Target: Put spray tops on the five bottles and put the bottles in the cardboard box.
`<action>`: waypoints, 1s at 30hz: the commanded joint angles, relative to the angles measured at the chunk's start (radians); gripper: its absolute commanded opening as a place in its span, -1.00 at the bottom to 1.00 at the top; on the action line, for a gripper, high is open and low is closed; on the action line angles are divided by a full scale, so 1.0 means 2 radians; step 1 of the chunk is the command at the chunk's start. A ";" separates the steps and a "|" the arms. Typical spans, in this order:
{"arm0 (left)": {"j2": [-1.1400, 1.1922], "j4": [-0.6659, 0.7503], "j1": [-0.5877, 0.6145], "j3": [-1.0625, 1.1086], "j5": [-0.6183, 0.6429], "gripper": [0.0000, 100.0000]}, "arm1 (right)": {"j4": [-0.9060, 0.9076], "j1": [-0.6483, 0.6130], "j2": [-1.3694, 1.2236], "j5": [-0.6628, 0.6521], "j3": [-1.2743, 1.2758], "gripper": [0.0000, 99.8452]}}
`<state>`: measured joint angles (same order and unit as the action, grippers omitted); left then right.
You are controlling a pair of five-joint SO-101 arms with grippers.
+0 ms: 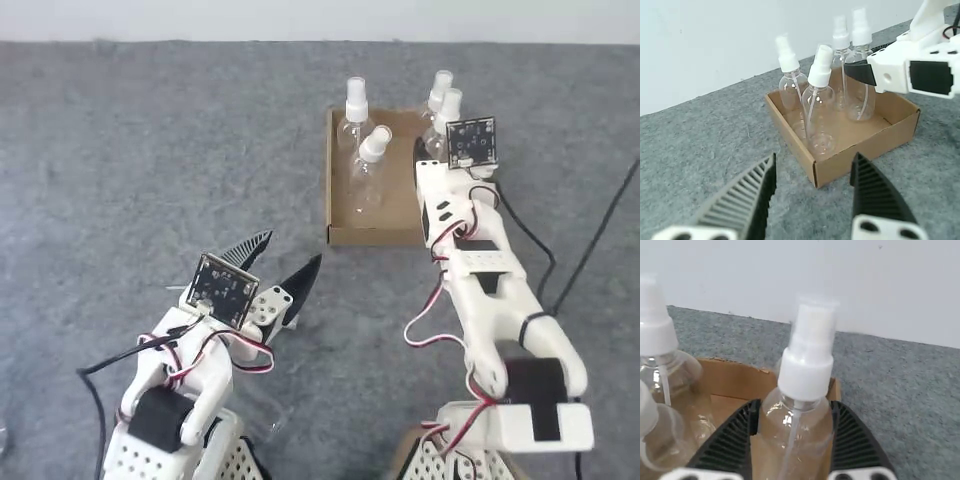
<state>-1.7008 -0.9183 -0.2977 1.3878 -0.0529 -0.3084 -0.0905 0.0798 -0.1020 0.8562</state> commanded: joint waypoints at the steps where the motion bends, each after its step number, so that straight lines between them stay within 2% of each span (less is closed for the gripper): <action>1: -0.009 0.014 -0.001 -0.003 -0.003 -0.56 | -0.041 0.003 -0.009 0.008 -0.007 -0.99; 30: -0.009 0.014 -0.001 -0.003 -0.003 -0.56 | -0.046 -0.011 -0.046 0.008 -0.005 -0.98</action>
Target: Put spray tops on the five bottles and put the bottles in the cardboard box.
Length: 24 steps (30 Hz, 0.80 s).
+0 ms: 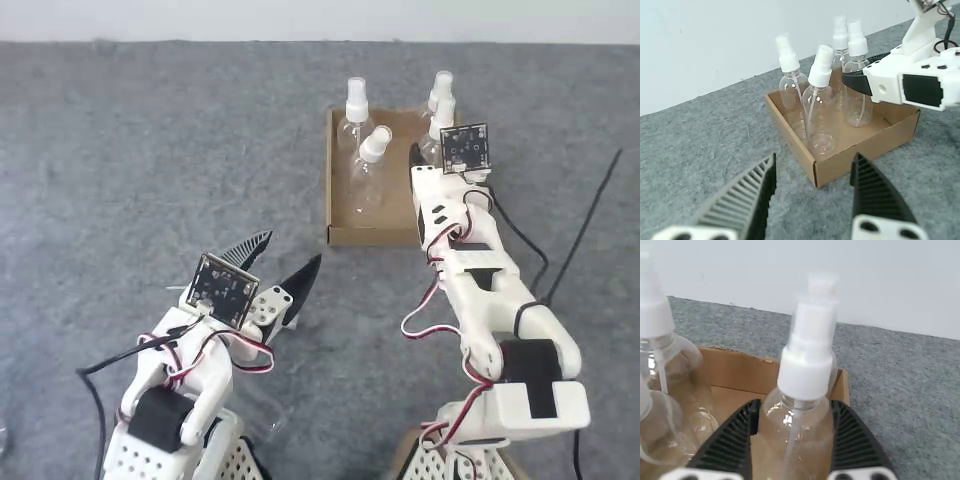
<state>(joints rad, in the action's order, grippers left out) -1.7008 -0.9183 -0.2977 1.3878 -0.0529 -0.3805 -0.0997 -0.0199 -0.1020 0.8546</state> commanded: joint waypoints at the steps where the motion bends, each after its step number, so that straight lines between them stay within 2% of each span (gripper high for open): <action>1: -0.009 0.014 -0.001 -0.003 -0.003 -0.56 | -0.010 -0.007 0.004 0.007 -0.005 -0.98; 24: -0.009 0.014 -0.001 -0.003 -0.003 -0.56 | -0.010 -0.007 0.008 0.007 -0.004 -0.98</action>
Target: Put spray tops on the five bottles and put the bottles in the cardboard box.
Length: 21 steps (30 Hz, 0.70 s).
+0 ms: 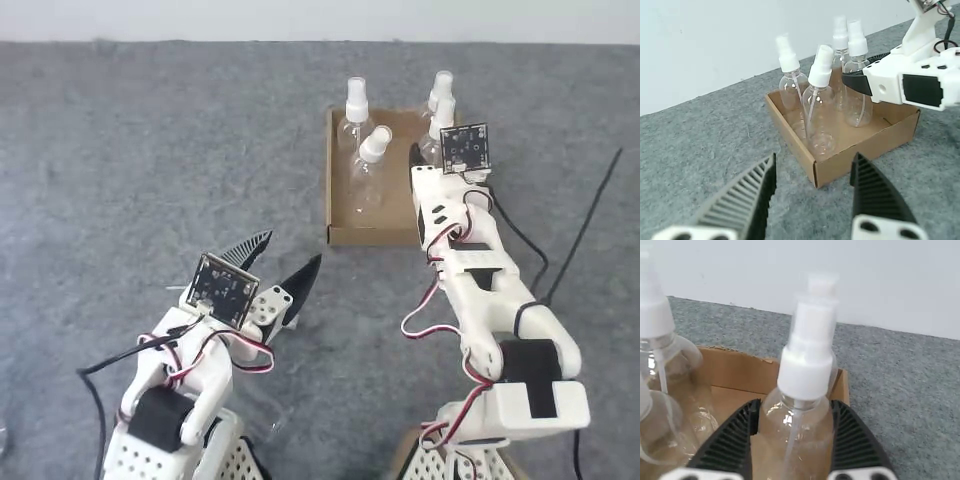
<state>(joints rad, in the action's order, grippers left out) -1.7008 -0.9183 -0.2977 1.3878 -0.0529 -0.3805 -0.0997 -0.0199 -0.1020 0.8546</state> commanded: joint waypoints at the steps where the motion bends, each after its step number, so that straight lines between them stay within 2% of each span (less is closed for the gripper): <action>1: -0.009 0.014 -0.001 -0.003 -0.003 -0.56 | -0.010 -0.007 0.008 0.007 -0.004 -0.98; 3: -0.009 0.014 -0.001 -0.003 -0.003 -0.56 | -0.010 -0.007 0.008 0.007 -0.004 -0.96; 10: -0.009 0.014 -0.001 -0.003 -0.003 -0.56 | -0.009 -0.007 0.005 0.007 -0.004 -0.68; 21: -0.009 0.014 -0.001 -0.003 -0.003 -0.56 | 0.007 -0.012 0.009 0.007 -0.003 -0.66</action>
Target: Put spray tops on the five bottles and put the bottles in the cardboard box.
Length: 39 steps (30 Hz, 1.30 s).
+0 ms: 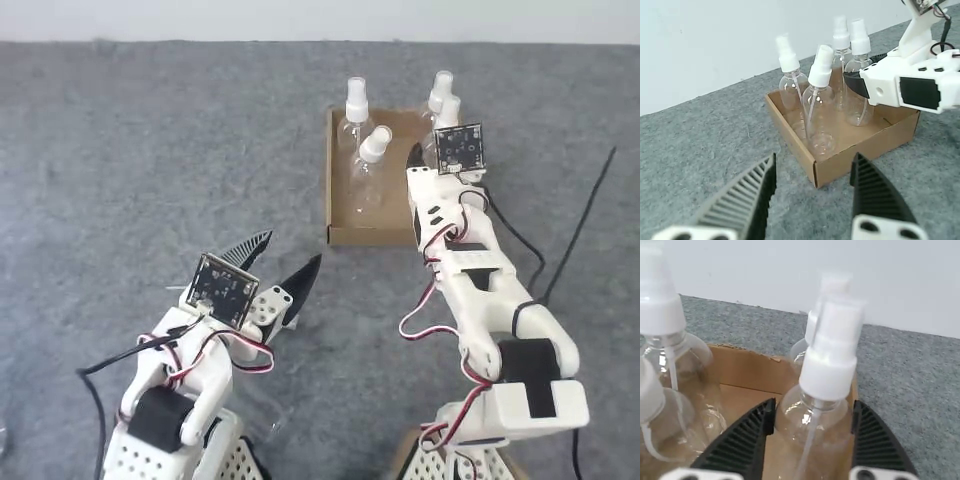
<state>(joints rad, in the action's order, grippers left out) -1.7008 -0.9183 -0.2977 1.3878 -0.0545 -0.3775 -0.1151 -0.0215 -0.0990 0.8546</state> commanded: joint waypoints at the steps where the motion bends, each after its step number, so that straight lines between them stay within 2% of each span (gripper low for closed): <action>1: -0.009 0.014 -0.001 -0.003 -0.002 -0.56 | 0.006 -0.004 0.010 0.005 -0.004 -0.66; 16: -0.009 0.014 -0.001 -0.003 -0.002 -0.56 | 0.005 -0.004 0.010 -0.019 -0.005 -0.65; 23: -0.009 0.015 -0.001 -0.003 -0.002 -0.56 | 0.007 -0.005 0.010 -0.021 -0.005 -0.38; 33: -0.009 0.015 -0.001 -0.003 -0.002 -0.56 | 0.009 -0.005 0.044 -0.022 -0.007 -0.38; 39: -0.009 0.015 -0.001 -0.003 -0.002 -0.56 | 0.092 -0.010 0.094 -0.020 -0.030 -0.38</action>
<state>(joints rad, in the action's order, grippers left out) -1.7008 -0.9183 -0.2977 1.3878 -0.0545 -0.2885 -0.1166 0.0552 -0.1297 0.8546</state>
